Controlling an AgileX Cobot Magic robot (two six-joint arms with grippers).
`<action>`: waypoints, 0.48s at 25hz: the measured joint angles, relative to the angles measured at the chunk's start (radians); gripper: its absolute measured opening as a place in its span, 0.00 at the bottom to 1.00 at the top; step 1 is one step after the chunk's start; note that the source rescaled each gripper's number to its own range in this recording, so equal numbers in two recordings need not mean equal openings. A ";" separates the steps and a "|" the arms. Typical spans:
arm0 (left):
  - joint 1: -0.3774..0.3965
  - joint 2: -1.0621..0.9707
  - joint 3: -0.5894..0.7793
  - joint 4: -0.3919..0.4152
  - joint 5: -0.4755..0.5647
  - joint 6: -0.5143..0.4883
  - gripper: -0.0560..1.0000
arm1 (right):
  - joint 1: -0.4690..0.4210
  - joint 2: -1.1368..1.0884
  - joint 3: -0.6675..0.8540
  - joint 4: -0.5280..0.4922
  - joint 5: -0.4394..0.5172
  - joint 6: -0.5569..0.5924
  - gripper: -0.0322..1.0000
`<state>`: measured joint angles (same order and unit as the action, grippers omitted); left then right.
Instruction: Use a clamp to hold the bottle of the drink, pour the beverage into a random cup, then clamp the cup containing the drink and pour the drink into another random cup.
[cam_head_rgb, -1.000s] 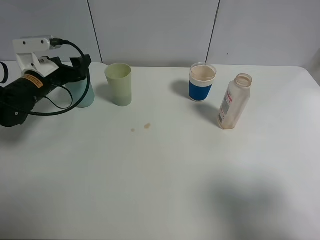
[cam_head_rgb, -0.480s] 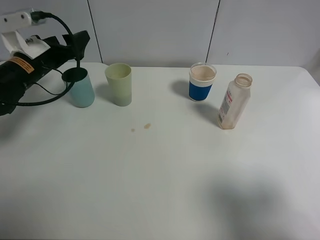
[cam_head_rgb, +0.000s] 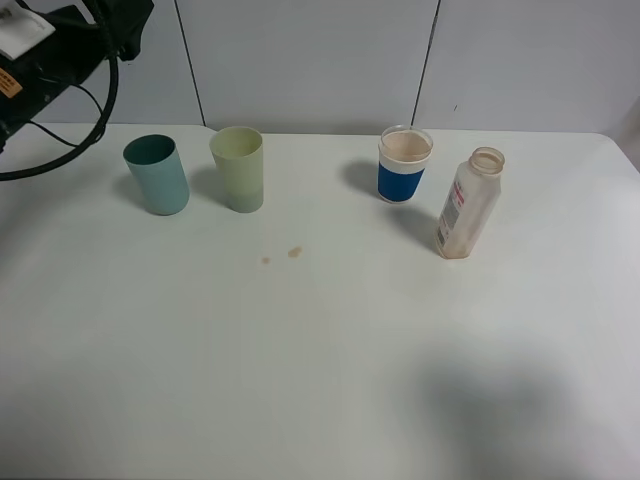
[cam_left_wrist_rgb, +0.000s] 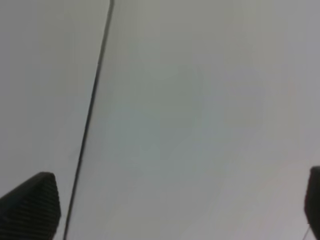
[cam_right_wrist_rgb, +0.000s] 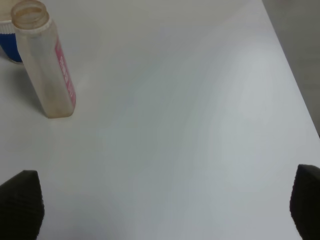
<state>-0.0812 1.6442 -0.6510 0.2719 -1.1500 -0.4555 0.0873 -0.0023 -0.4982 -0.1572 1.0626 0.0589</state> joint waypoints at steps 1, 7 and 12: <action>0.000 -0.047 0.000 0.002 0.046 0.026 0.98 | 0.000 0.000 0.000 0.000 0.000 0.000 1.00; 0.000 -0.180 0.000 0.022 0.224 0.069 0.99 | 0.000 0.000 0.000 0.000 0.000 0.000 1.00; 0.000 -0.296 0.013 0.028 0.346 0.069 0.99 | 0.000 0.000 0.000 0.000 0.000 0.000 1.00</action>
<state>-0.0812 1.3480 -0.6376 0.2998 -0.8042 -0.3861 0.0873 -0.0023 -0.4982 -0.1572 1.0626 0.0589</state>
